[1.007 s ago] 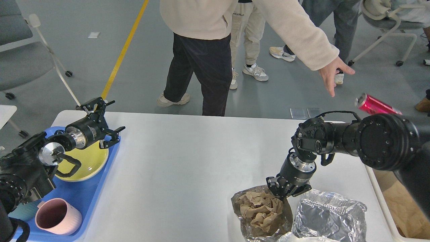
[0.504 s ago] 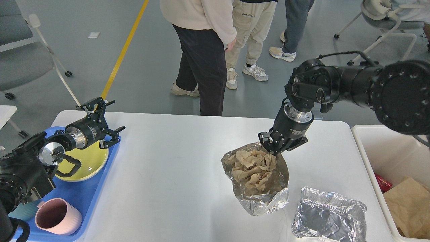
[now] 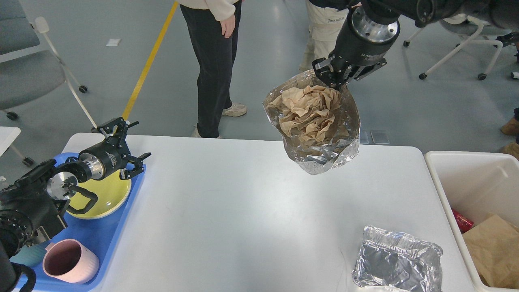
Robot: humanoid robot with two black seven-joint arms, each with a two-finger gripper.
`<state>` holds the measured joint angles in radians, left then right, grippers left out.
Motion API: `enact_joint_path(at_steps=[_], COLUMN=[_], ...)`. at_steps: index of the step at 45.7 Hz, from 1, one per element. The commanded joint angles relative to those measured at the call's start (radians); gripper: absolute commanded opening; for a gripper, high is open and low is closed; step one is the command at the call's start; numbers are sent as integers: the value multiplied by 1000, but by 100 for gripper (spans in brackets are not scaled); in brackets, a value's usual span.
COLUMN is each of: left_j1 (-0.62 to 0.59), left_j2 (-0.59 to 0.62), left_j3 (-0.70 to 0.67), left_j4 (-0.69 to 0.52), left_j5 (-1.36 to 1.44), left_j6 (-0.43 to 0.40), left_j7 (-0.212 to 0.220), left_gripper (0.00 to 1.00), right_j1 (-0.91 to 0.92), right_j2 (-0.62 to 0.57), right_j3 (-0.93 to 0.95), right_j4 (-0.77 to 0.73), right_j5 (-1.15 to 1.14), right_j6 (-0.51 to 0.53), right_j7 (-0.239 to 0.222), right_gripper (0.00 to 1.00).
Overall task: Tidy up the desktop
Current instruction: 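Lift the snack bag and carry it over the white bin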
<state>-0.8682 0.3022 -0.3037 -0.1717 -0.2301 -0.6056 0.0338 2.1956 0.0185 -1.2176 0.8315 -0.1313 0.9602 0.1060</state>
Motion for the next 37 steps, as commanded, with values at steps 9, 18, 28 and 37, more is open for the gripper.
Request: enact_joint_path(at_steps=[9,18,28,37], left_j1=[0,0,0,0], left_j2=[0,0,0,0], left_j3=[0,0,0,0], left_j4=[0,0,0,0], left_j5=[0,0,0,0], left_j6=[0,1,0,0], left_j7=[0,0,0,0], left_gripper=[96,96,96,96], right_j1=[-7,-66,-177,-293], right_j2=[-48,-143,-282,-394], right_j3=[-117,-221,-310,-352], right_j4=[-11,-69,-135,-138], right_j5=[-36,-39,-41,-41], right_j6=[0,0,0,-135], right_j7=[0,0,0,0], right_gripper=[0,0,0,0])
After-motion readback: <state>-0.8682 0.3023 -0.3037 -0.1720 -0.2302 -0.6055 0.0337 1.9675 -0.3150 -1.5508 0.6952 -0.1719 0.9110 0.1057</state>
